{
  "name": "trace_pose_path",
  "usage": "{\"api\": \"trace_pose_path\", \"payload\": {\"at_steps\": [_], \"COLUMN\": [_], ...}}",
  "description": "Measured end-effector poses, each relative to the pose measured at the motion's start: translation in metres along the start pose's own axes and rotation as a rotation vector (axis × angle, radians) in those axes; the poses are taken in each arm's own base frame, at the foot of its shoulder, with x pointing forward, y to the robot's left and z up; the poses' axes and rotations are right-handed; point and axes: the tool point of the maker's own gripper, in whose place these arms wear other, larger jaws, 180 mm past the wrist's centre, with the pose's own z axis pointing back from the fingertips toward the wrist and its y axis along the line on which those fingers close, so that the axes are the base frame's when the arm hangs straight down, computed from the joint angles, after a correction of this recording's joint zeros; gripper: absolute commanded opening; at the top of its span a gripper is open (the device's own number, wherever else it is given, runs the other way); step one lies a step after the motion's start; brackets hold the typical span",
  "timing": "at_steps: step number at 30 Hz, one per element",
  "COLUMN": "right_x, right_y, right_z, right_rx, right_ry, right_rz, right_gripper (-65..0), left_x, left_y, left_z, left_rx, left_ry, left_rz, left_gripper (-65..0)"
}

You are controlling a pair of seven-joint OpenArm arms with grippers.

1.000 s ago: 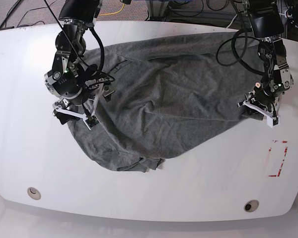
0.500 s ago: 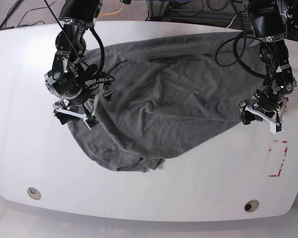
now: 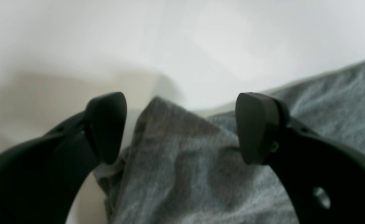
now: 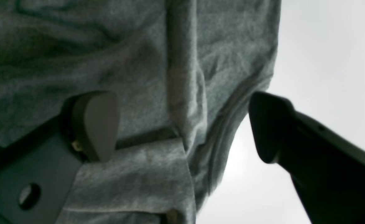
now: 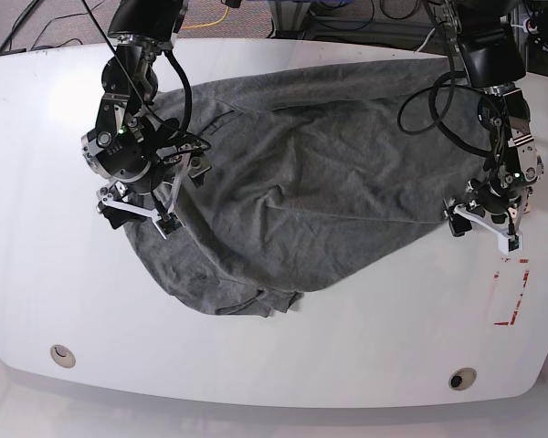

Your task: Layout the t-shirt on the table in an organized manner, then fold the t-shirt properly

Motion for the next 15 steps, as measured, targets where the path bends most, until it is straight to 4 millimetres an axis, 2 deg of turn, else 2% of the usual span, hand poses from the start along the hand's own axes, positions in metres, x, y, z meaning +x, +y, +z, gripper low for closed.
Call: {"api": "trace_pose_path", "payload": {"at_steps": [6,11,15], "right_x": [0.000,0.000,0.001], "right_y": [0.000,0.000,0.000], "right_z": [0.000,0.000,0.000], "right_rx": [0.000,0.001,0.001], "right_ry": [0.000,0.000,-0.002], "right_rz": [0.000,0.000,0.000], "right_gripper": [-2.1,-2.1,-2.1], "left_x": [-0.003,-0.020,-0.020], "left_y": [0.004,0.008,0.011], "left_z": [-0.006,-0.016,-0.021], "left_rx": [0.014,0.017,0.022], "left_ry": [0.016,0.073,0.064], "left_rz": [0.001,0.025,0.035], "left_gripper": [-13.2,-13.2,-13.3]}}
